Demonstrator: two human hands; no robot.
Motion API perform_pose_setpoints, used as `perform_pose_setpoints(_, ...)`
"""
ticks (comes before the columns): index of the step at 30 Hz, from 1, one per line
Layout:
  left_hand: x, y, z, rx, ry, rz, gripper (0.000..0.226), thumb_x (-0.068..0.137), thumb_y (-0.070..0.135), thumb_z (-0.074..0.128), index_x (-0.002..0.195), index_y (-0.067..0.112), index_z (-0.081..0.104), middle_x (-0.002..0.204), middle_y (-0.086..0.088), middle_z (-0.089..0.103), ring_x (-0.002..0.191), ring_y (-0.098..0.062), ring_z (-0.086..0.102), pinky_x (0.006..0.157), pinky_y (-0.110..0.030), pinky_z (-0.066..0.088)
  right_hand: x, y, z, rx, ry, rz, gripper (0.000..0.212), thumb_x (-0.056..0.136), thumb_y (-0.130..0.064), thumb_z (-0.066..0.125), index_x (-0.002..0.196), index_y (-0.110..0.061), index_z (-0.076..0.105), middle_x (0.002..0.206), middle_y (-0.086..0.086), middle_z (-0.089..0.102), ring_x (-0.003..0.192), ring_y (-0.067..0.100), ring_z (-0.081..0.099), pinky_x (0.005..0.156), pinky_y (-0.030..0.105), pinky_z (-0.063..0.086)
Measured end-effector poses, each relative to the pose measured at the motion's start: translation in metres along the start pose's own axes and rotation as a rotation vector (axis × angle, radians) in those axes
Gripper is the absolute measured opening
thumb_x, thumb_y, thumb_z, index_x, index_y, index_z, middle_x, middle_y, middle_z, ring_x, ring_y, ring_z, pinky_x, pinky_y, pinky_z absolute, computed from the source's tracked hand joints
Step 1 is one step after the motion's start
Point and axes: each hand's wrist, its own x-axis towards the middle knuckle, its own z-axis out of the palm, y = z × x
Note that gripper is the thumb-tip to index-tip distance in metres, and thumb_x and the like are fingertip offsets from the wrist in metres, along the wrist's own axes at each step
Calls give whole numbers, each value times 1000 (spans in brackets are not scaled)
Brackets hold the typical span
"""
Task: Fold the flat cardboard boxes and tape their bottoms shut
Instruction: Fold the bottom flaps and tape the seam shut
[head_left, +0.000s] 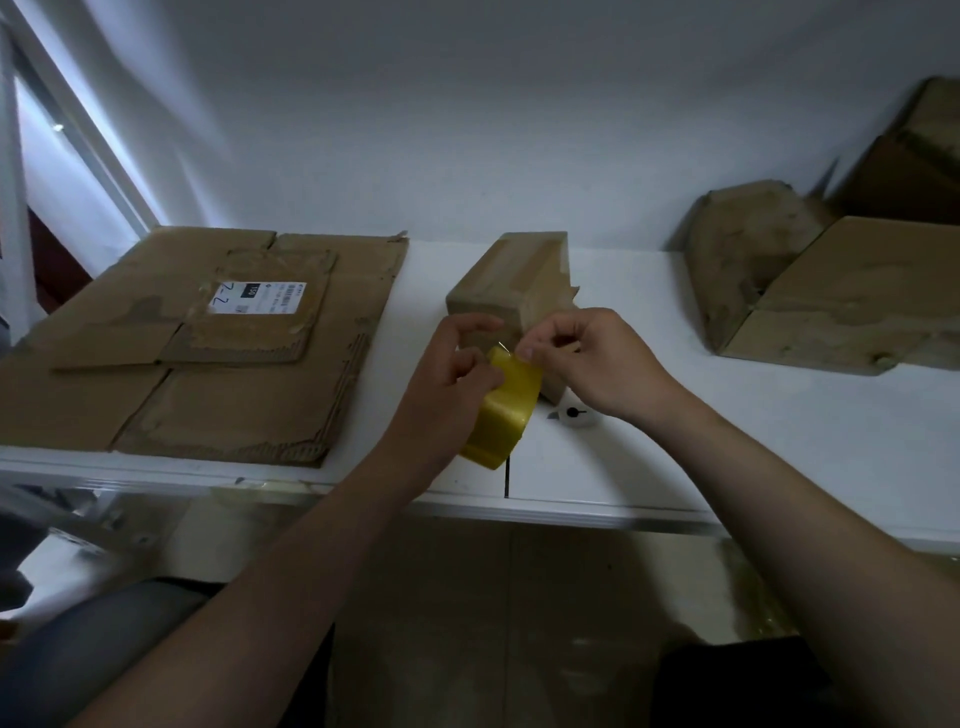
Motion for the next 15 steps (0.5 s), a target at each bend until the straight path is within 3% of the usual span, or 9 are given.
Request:
perform_pose_setpoints(2,3,-1,3,12,-1,-31,38,87,31,66,122,38,52,111,-12,66,101,-33,65,88,-54,56,-2,-1,1,-81,25,-69,16,96,-19,64,84,-28,70,87,-8,70,75,-2,59,64,9,40)
perform_pose_setpoints(5,8,-3,5,66,-5,-32,48,92,35,71,134,34,48,120,2,69,106,-18,66,88,-42,56,-3,4,0,-167,53,-197,11,99,-18,59,91,-21,67,92,-5,66,79,3,56,69,18,44)
perform_pose_setpoints(8,11,-4,2,109,34,-14,43,93,34,69,134,31,56,117,1,71,105,-16,66,89,-42,55,-4,8,1,-205,88,-257,10,100,-18,58,93,-18,66,93,-5,66,85,8,59,75,30,50)
perform_pose_setpoints(13,13,-4,0,100,38,-38,28,96,31,66,124,32,66,116,-1,69,106,-21,65,89,-43,57,-8,1,2,-72,105,-276,9,101,-16,58,96,-18,65,90,-9,69,86,7,65,76,26,53)
perform_pose_setpoints(15,12,-4,-2,93,26,-43,22,96,31,66,117,38,67,114,-2,69,106,-22,65,90,-45,57,-8,0,4,-7,102,-238,9,100,-16,60,94,-20,65,89,-8,70,87,9,66,78,31,55)
